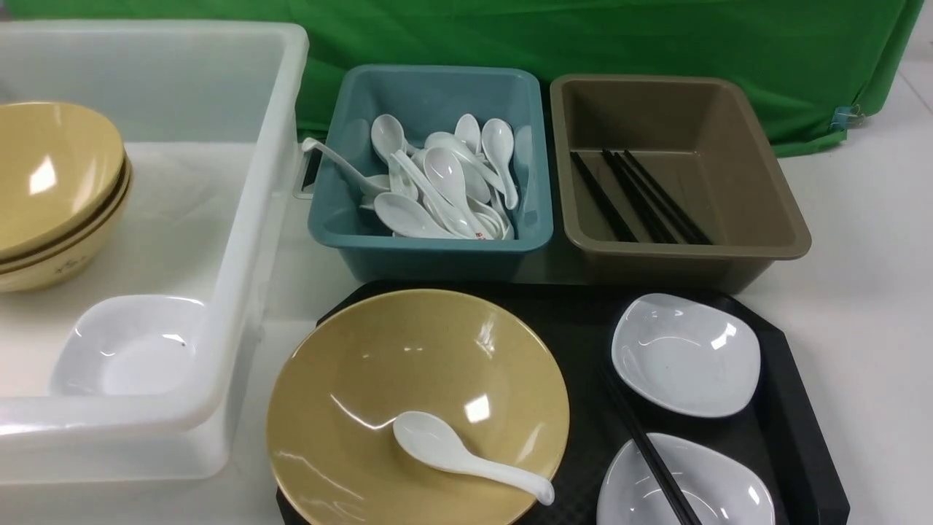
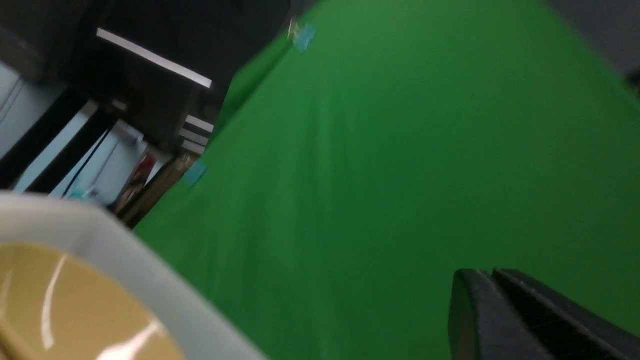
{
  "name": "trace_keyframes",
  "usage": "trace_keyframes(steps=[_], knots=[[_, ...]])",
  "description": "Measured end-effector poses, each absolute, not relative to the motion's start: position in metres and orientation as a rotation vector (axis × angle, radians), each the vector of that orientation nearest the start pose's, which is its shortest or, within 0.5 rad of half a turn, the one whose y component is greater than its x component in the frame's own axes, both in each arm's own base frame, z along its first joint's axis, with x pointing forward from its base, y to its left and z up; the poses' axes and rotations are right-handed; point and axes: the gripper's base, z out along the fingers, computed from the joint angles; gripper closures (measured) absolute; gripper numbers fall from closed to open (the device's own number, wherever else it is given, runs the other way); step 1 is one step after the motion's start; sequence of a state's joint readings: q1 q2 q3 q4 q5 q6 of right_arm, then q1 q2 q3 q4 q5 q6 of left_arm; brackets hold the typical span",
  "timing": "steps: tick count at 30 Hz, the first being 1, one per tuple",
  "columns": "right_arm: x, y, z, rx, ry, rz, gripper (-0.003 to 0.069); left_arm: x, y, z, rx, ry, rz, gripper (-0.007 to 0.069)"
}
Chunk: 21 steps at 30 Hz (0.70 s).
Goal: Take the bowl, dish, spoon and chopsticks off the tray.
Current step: Use the right arm to grab the chopsticks
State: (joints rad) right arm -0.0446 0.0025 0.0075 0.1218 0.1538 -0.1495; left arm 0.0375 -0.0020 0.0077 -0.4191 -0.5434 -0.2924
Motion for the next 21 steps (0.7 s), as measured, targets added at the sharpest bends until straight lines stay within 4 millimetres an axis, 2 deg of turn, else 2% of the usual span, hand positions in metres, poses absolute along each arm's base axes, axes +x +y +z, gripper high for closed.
trace_keyframes(steps=[3,4,5,6,7,8,9,11,13,17,19,21], knots=[[0.057,-0.002,0.207,0.175,1.524,0.13,0.0417,0.033,0.02,0.268,-0.511,0.769,-0.531,0.0603],[0.056,-0.003,0.215,0.319,1.418,0.275,0.0417,0.027,0.017,0.287,-0.492,0.739,-0.587,0.0603],[0.055,-0.005,0.22,0.399,1.339,0.361,0.0417,0.022,0.013,0.314,-0.466,0.764,-0.637,0.0603],[0.055,-0.005,0.221,0.412,1.328,0.375,0.0417,0.023,0.013,0.314,-0.469,0.768,-0.639,0.0603],[0.054,-0.007,0.225,0.464,1.258,0.436,0.0417,0.024,0.007,0.343,-0.43,0.864,-0.63,0.0603],[0.054,-0.007,0.226,0.467,1.252,0.441,0.0417,0.022,0.006,0.35,-0.414,0.887,-0.618,0.0603],[0.053,-0.008,0.229,0.491,1.209,0.471,0.0417,0.032,0.002,0.377,-0.392,1.032,-0.564,0.0603],[0.052,-0.009,0.23,0.502,1.187,0.486,0.0417,0.044,0.0,0.401,-0.389,1.198,-0.504,0.0603],[0.052,-0.009,0.231,0.521,1.165,0.514,0.0417,0.067,-0.001,0.418,-0.359,1.431,-0.409,0.0603],[0.052,-0.008,0.234,0.535,1.159,0.558,0.0454,0.12,-0.01,0.416,-0.188,1.872,-0.324,0.0603],[0.052,-0.001,0.244,0.47,1.283,0.572,0.0561,0.15,-0.019,0.397,-0.029,2.103,-0.352,0.0603],[0.05,0.005,0.267,0.363,1.411,0.553,0.0622,0.173,-0.026,0.379,0.079,2.227,-0.431,0.0603]])
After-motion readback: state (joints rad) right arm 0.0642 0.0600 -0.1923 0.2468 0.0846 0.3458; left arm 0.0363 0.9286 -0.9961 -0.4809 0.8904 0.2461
